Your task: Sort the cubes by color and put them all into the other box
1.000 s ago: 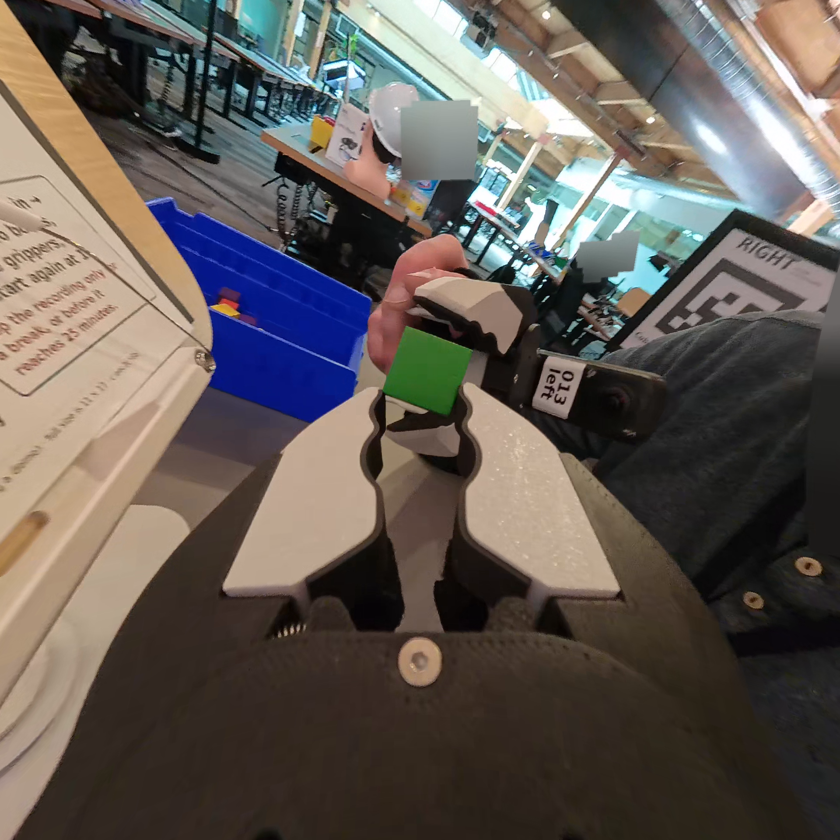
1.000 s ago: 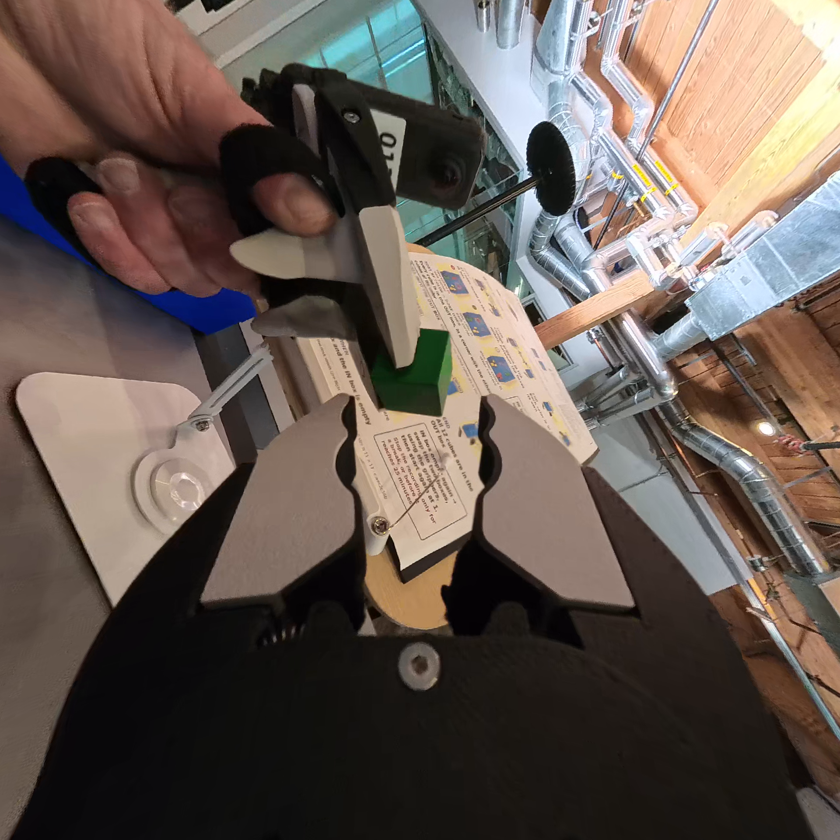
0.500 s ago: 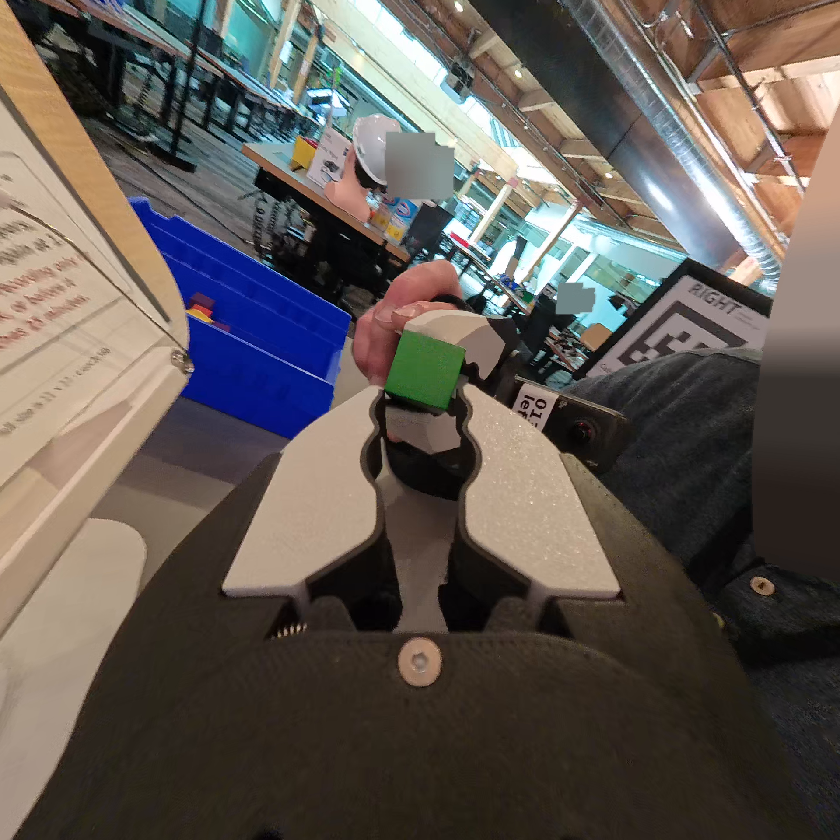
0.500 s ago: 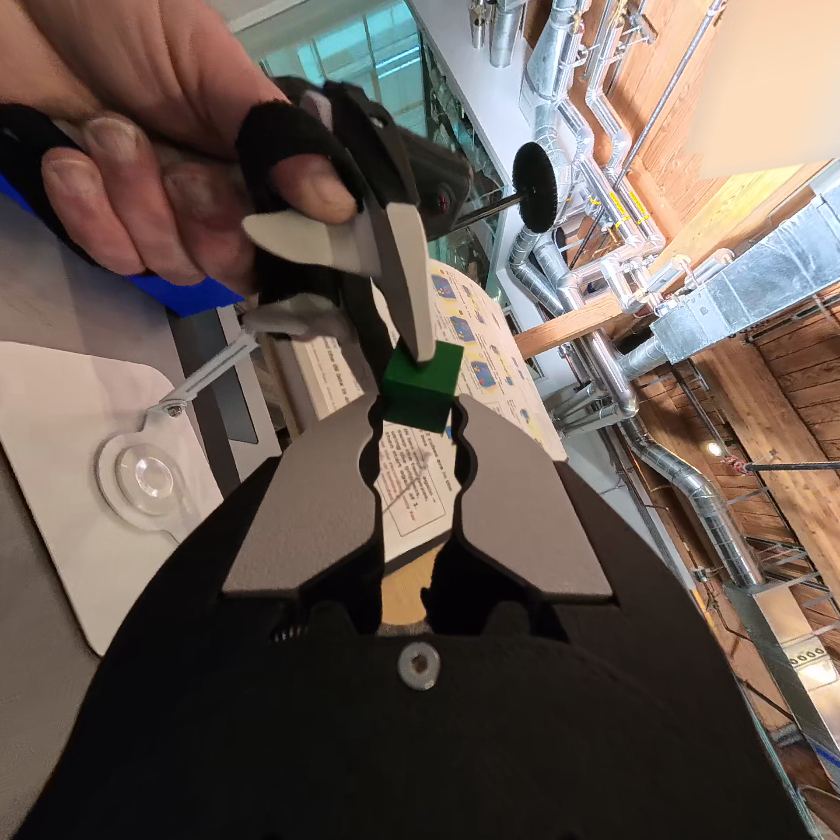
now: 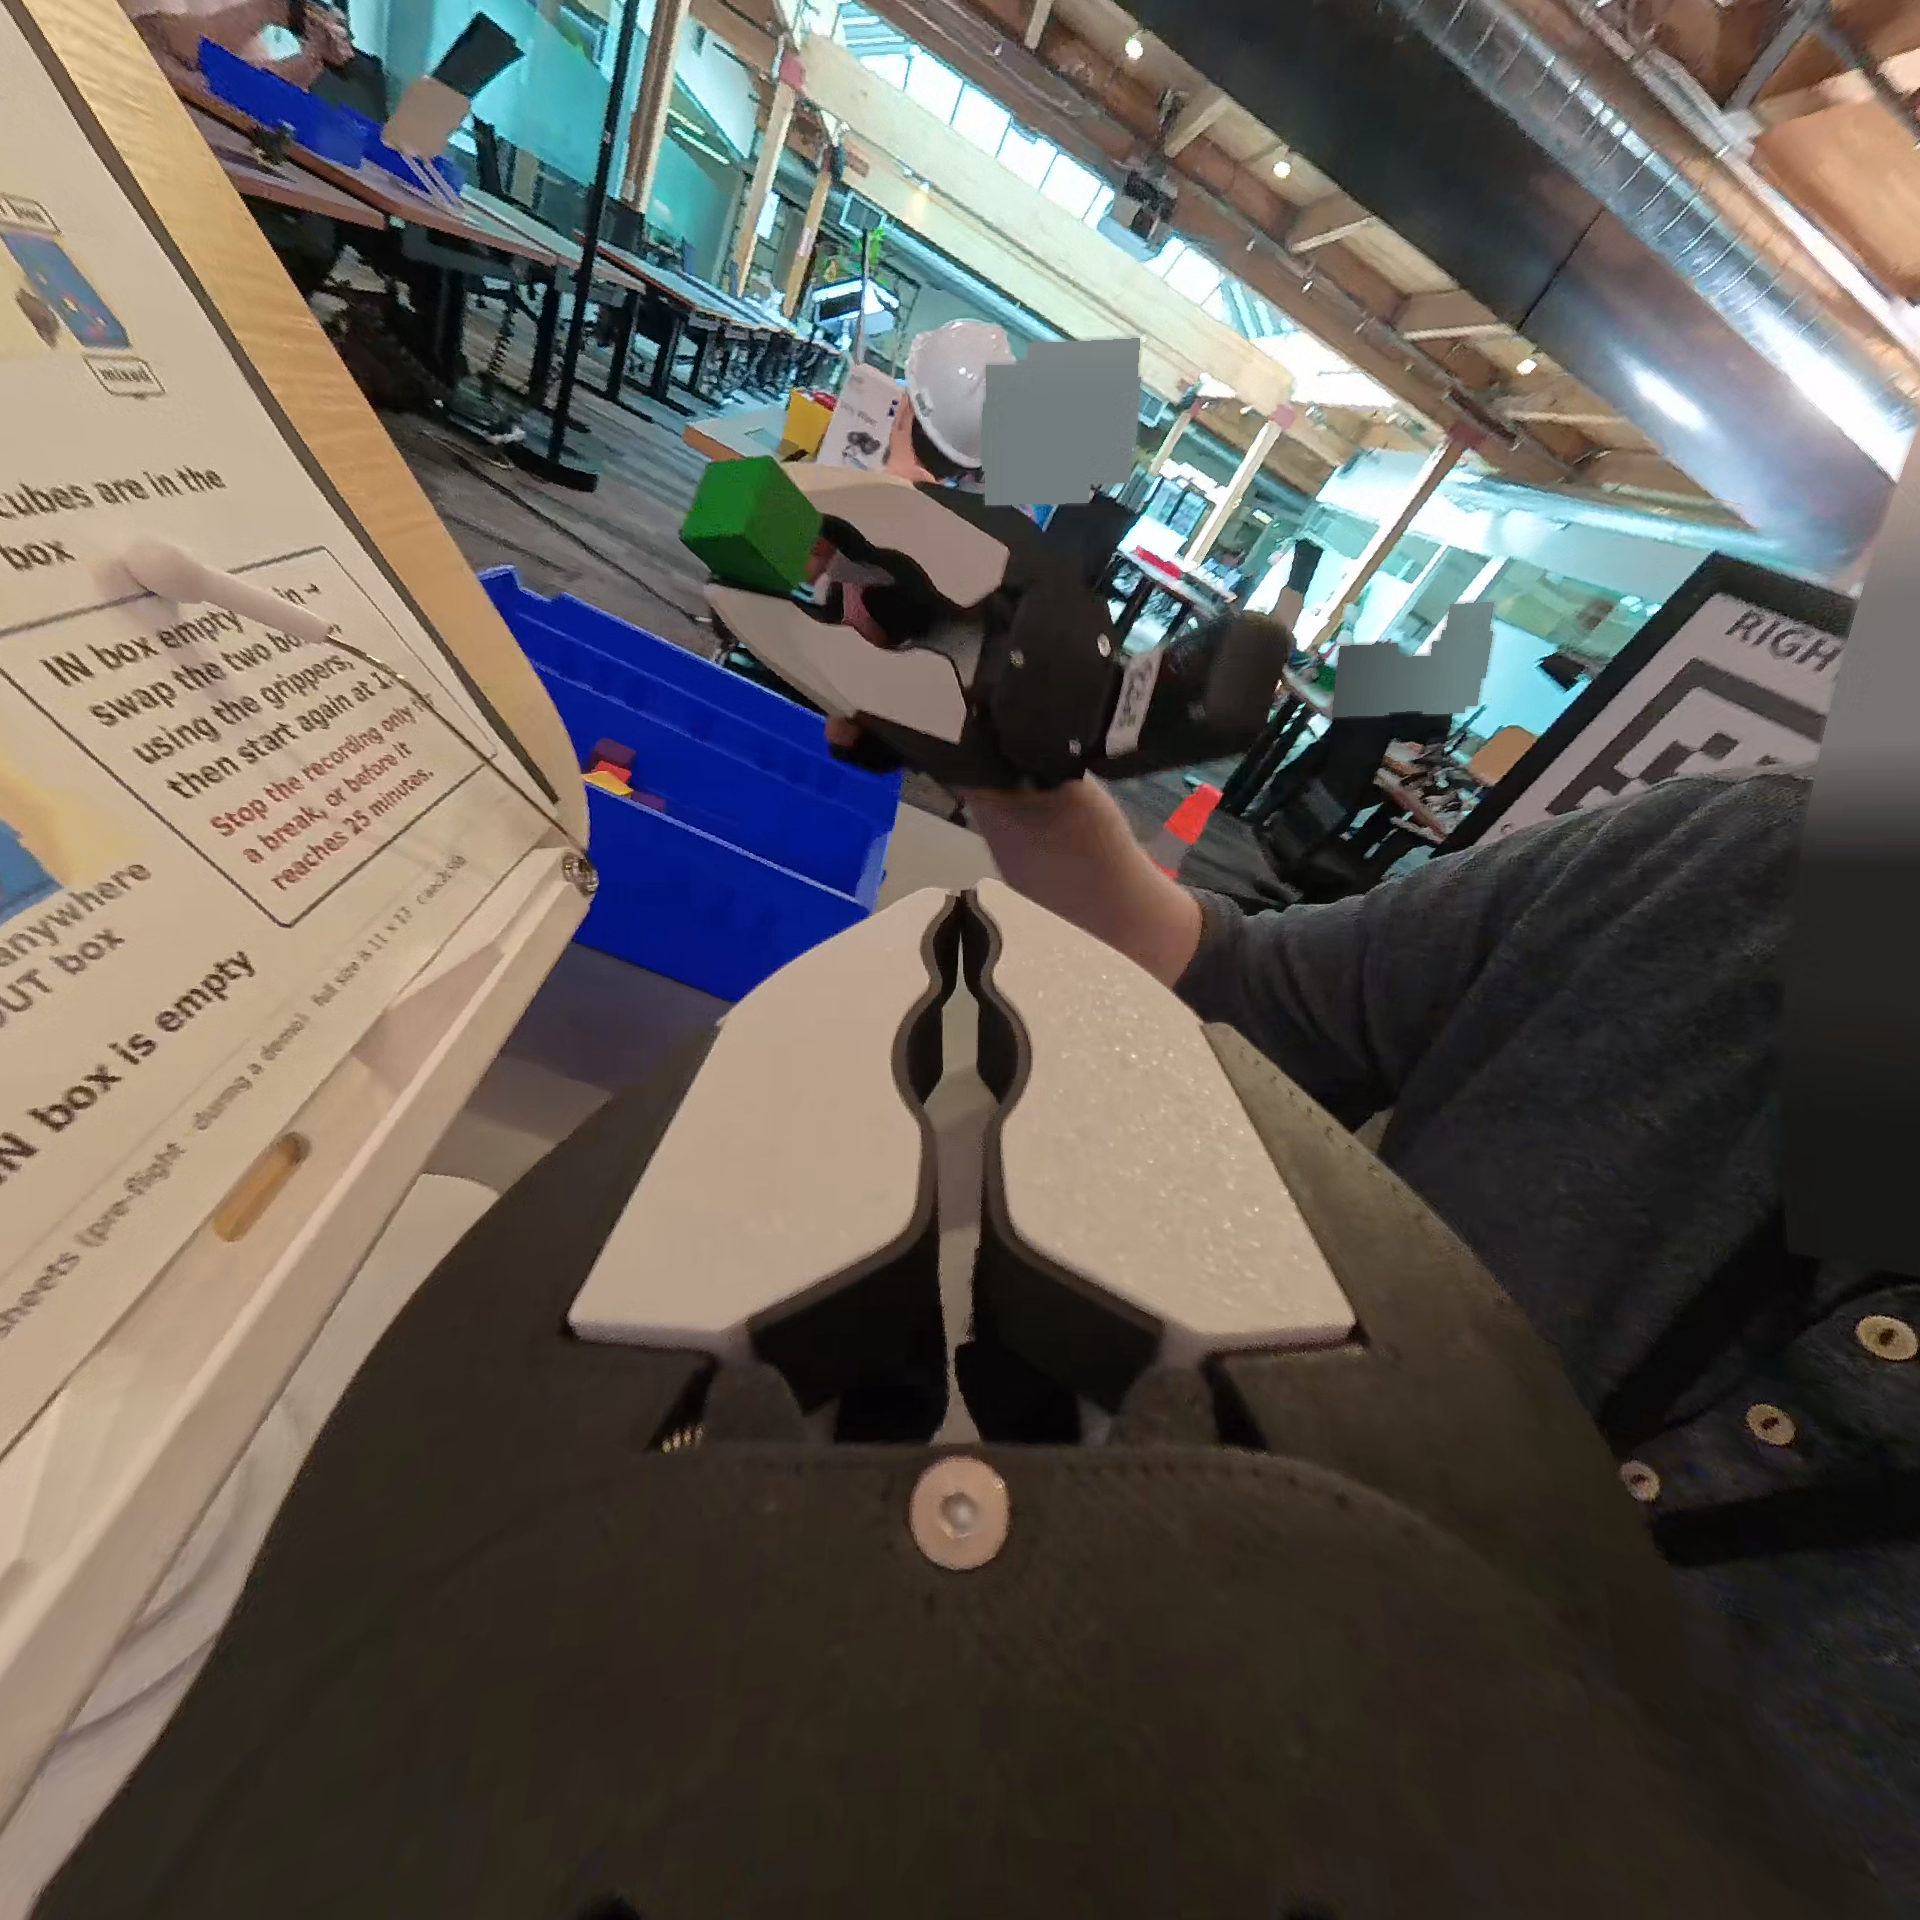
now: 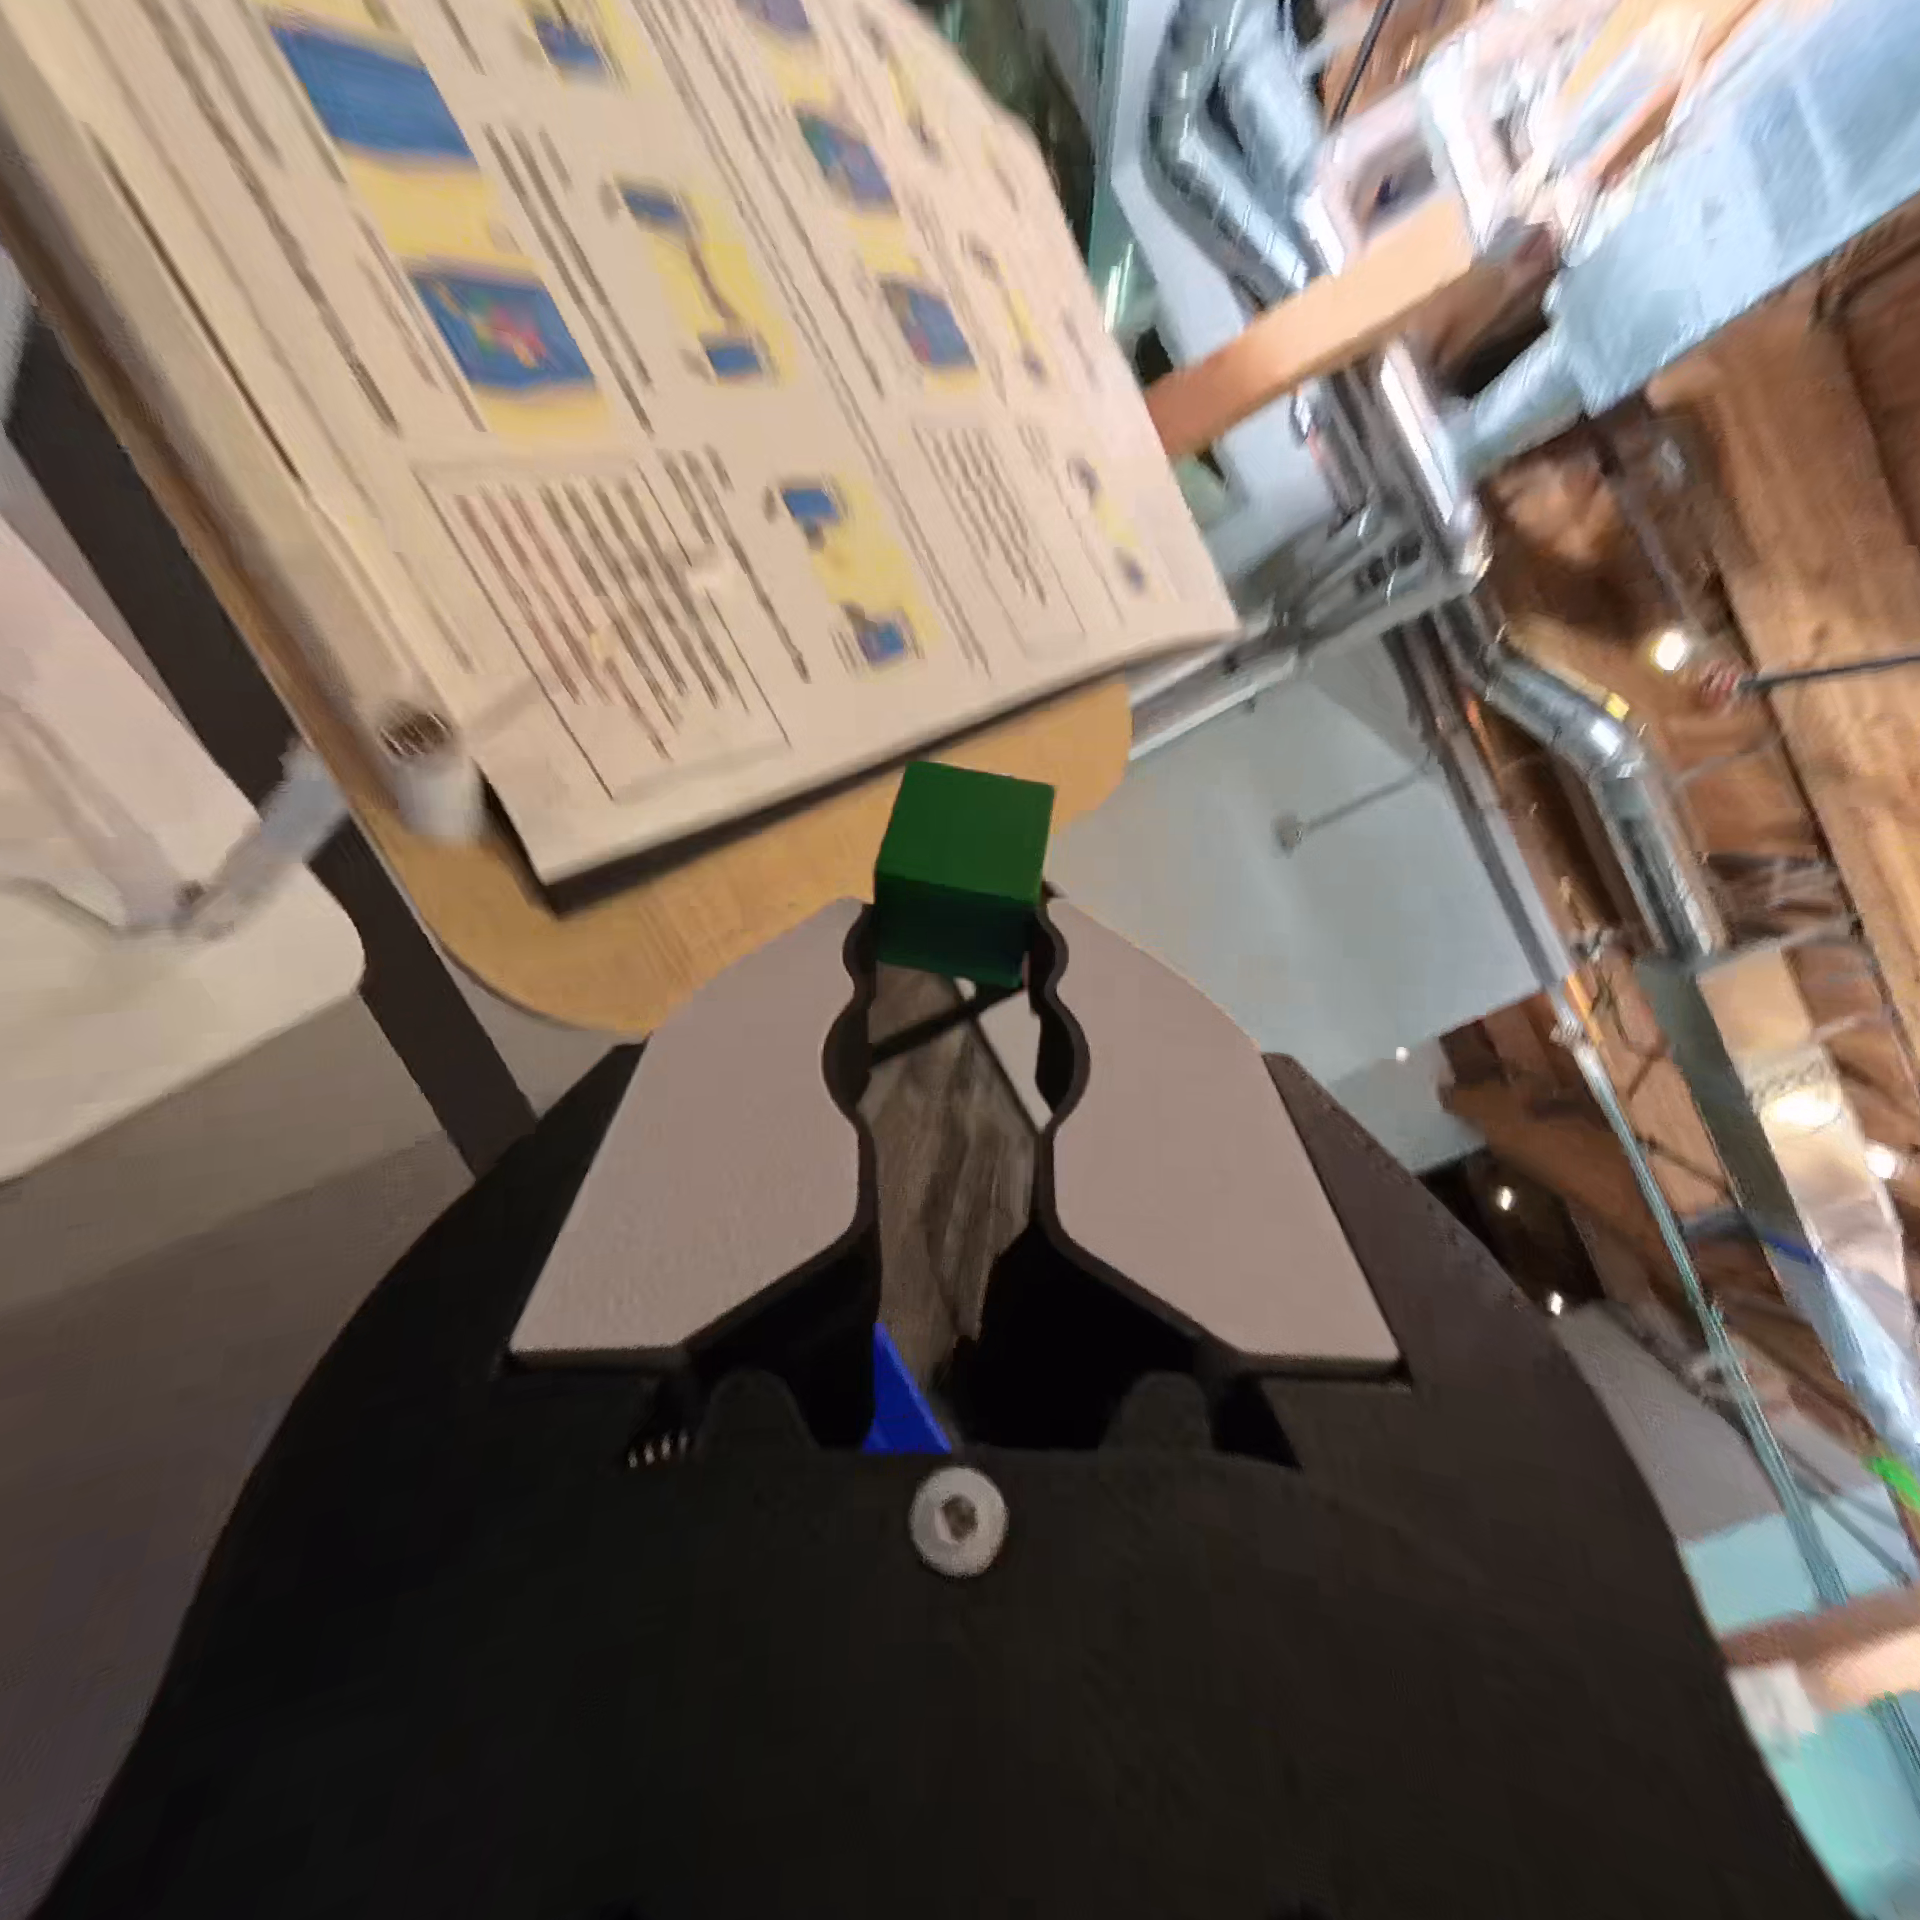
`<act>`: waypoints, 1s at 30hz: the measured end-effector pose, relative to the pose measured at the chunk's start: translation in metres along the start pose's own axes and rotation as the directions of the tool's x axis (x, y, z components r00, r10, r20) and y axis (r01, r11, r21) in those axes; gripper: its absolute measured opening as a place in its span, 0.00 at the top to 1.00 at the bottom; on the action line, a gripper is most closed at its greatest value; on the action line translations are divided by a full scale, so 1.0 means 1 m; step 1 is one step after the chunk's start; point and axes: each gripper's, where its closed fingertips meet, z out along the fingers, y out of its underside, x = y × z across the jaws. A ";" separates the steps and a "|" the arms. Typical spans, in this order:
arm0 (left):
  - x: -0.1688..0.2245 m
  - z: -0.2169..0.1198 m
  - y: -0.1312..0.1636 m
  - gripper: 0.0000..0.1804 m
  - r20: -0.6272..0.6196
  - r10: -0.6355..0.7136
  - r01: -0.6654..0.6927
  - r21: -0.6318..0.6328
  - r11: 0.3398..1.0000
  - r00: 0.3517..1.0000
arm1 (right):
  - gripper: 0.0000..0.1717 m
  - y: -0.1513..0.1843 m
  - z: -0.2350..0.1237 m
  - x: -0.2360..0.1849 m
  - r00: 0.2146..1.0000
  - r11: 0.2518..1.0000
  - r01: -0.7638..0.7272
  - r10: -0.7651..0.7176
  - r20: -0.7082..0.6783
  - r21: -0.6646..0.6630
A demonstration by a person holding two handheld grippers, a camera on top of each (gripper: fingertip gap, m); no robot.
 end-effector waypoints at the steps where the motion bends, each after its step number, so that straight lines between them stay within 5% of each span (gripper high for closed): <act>1: -0.001 -0.002 -0.001 1.00 0.019 0.018 -0.018 -0.010 1.000 1.000 | 0.84 0.020 0.002 0.006 1.000 0.998 -0.024 0.025 0.015 -0.065; 6: -0.002 -0.012 -0.008 1.00 0.077 0.076 -0.075 -0.015 0.997 0.994 | 0.83 0.134 -0.002 0.015 0.987 0.893 -0.086 0.136 0.082 -0.441; 11: -0.003 -0.015 -0.009 1.00 0.085 0.078 -0.077 -0.019 0.997 0.993 | 0.83 0.214 -0.016 -0.010 0.957 0.729 -0.095 0.253 0.139 -0.678; 13: -0.003 -0.014 -0.008 1.00 0.086 0.081 -0.079 -0.028 0.996 0.993 | 0.75 0.231 -0.020 -0.018 0.951 0.683 -0.084 0.272 0.146 -0.726; 20: -0.004 -0.009 -0.002 1.00 0.111 0.112 -0.105 -0.066 0.992 0.988 | 0.76 0.214 -0.014 -0.004 0.956 0.712 -0.156 0.283 0.076 -0.684; 30: -0.005 0.008 0.018 1.00 0.132 0.121 -0.100 -0.160 0.982 0.984 | 0.83 0.135 0.003 0.012 0.984 0.860 -0.149 0.180 0.017 -0.489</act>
